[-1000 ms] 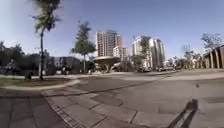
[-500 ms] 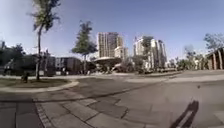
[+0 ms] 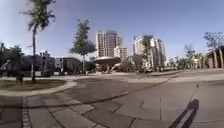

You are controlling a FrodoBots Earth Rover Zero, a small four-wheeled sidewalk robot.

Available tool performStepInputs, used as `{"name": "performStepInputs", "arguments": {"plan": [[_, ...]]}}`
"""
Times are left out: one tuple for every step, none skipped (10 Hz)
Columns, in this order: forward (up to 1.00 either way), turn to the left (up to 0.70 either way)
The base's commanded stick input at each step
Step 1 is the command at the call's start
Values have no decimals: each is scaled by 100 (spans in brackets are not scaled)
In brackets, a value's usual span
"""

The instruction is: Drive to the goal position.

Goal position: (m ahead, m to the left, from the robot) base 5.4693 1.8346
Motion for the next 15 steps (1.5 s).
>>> {"name": "performStepInputs", "arguments": {"plan": [[70,1],[70,1],[70,1],[70,1],[70,1],[70,1],[70,1],[70,1],[70,1],[70,1],[70,1],[70,1],[70,1],[70,1],[70,12]]}}
